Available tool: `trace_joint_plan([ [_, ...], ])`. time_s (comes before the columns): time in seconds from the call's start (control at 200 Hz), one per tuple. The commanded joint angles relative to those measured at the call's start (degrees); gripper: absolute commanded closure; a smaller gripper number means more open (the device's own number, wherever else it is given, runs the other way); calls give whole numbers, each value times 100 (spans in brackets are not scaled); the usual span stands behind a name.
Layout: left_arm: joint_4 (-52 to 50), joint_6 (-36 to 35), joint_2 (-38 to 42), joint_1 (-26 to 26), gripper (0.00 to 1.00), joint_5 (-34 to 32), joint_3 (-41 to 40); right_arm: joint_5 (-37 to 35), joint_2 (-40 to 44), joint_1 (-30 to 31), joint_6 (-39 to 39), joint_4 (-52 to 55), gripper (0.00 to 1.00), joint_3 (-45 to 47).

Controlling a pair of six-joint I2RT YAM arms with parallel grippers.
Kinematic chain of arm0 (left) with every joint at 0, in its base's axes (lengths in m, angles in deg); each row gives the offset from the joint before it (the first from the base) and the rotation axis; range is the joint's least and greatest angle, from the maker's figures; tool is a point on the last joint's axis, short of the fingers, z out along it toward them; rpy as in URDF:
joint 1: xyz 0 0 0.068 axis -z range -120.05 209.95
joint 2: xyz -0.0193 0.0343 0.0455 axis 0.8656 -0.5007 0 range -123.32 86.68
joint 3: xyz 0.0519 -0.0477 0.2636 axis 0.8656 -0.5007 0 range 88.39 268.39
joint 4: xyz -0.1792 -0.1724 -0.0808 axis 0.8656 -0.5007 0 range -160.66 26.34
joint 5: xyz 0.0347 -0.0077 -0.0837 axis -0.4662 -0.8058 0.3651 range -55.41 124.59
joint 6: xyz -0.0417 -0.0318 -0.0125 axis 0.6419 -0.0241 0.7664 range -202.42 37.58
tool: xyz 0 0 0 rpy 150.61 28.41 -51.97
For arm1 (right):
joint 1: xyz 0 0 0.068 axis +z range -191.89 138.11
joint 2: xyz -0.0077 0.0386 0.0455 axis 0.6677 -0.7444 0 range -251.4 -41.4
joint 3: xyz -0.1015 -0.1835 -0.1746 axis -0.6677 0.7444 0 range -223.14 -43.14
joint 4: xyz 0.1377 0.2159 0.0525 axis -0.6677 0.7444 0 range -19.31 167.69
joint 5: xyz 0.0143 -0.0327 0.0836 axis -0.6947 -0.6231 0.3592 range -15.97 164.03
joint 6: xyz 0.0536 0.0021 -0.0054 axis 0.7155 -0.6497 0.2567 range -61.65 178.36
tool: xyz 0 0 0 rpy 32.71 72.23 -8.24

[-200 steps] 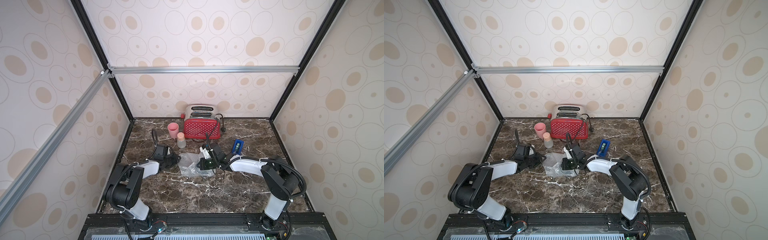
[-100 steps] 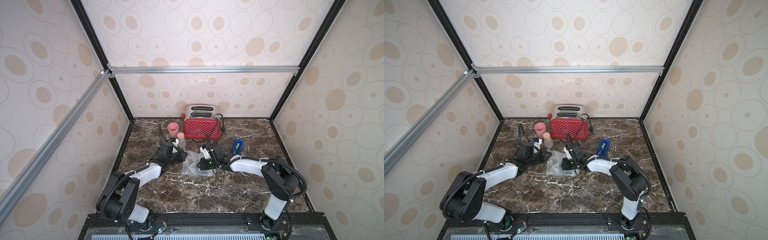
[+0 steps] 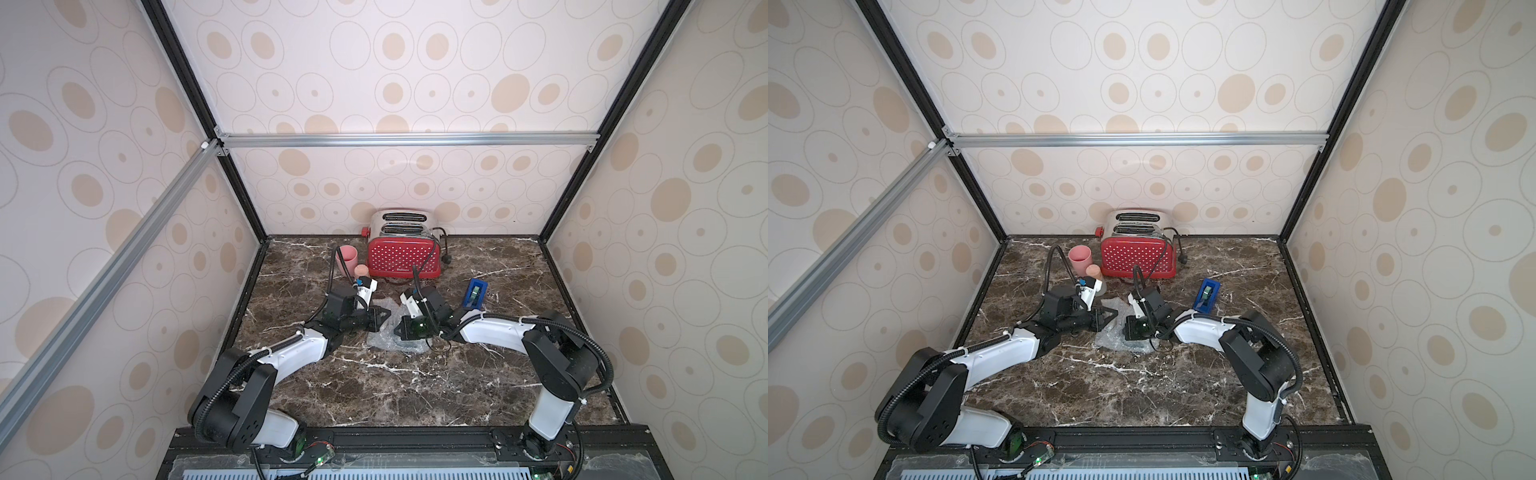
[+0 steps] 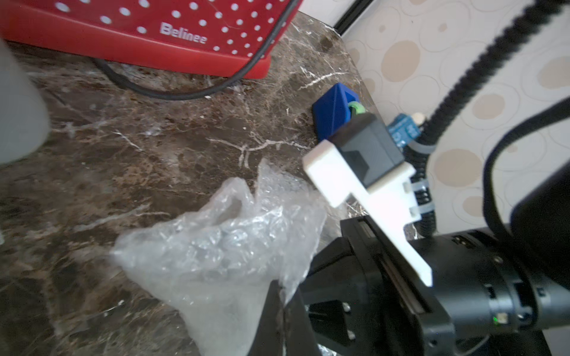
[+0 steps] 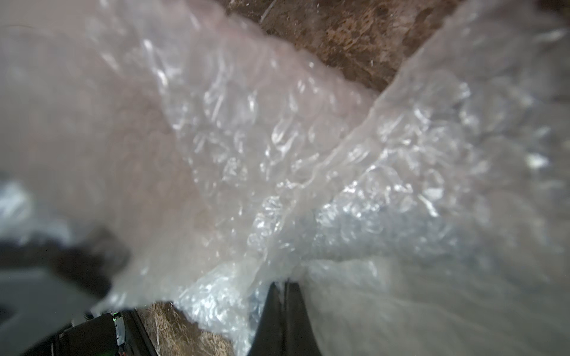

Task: Wrap bowls in bubble wrap
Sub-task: Wrap the bowl in bubble wrap.

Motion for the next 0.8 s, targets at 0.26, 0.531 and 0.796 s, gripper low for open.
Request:
trace_joint_plan([
  [0.26, 213, -323, 113, 311, 100, 569, -106, 283, -7, -207, 338, -290, 100, 235],
  [0.531, 216, -275, -114, 326, 100, 525, -94, 457, 53, -331, 578, -605, 100, 416],
  [0.796, 217, -257, -347, 340, 100, 534, -47, 682, 127, -396, 711, -779, 92, 487],
])
